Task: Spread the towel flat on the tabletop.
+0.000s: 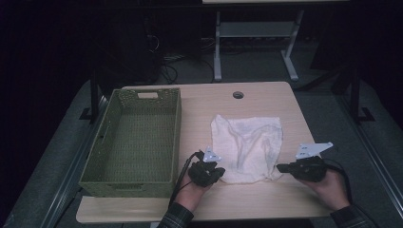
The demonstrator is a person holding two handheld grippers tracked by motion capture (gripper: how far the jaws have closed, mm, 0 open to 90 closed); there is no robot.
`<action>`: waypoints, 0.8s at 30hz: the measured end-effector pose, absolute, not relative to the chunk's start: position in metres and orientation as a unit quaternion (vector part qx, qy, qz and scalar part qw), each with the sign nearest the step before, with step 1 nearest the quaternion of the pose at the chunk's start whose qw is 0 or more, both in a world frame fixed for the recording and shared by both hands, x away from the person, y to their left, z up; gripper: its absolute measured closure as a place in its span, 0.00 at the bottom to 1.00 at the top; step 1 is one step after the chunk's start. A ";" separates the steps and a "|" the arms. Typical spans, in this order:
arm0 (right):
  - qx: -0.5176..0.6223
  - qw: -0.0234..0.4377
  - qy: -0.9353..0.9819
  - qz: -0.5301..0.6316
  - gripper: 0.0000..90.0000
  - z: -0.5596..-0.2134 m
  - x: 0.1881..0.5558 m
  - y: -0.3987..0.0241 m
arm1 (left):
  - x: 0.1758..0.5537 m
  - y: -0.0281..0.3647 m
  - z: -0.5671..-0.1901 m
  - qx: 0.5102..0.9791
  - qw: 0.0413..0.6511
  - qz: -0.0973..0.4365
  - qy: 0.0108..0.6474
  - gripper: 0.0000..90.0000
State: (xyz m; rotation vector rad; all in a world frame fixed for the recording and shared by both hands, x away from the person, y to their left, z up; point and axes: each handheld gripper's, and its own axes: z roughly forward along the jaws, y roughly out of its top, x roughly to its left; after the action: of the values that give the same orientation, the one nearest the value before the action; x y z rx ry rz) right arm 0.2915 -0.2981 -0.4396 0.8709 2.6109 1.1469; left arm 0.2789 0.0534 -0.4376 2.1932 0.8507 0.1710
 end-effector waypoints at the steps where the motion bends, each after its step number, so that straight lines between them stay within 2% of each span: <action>1: 0.297 0.084 0.869 0.387 1.00 -0.438 0.291 -0.304 | 0.279 0.053 -0.437 0.860 0.382 0.069 0.332 0.99; 4: 0.299 0.081 0.866 0.392 0.98 -0.438 0.289 -0.311 | 0.279 0.053 -0.438 0.860 0.379 0.068 0.335 0.99; 9: 0.281 0.061 0.875 0.388 0.82 -0.444 0.286 -0.297 | 0.280 0.054 -0.439 0.858 0.382 0.068 0.337 0.98; 17: 0.272 0.063 0.894 0.351 0.68 -0.458 0.284 -0.271 | 0.280 0.053 -0.439 0.859 0.379 0.067 0.336 0.98; 20: 0.274 0.067 0.897 0.340 0.72 -0.462 0.286 -0.269 | 0.279 0.053 -0.440 0.859 0.379 0.066 0.336 0.98; 23: 0.273 0.073 0.897 0.340 0.93 -0.461 0.286 -0.270 | 0.279 0.053 -0.439 0.860 0.379 0.066 0.336 0.98; 24: 0.281 0.075 0.894 0.342 0.97 -0.459 0.287 -0.274 | 0.280 0.053 -0.439 0.860 0.379 0.067 0.336 0.99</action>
State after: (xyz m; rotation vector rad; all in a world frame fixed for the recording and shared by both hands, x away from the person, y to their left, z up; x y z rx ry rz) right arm 0.2869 -0.2744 -0.4592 0.8419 2.6804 1.0255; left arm 0.2796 0.0531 -0.4392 2.1961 0.8584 0.1712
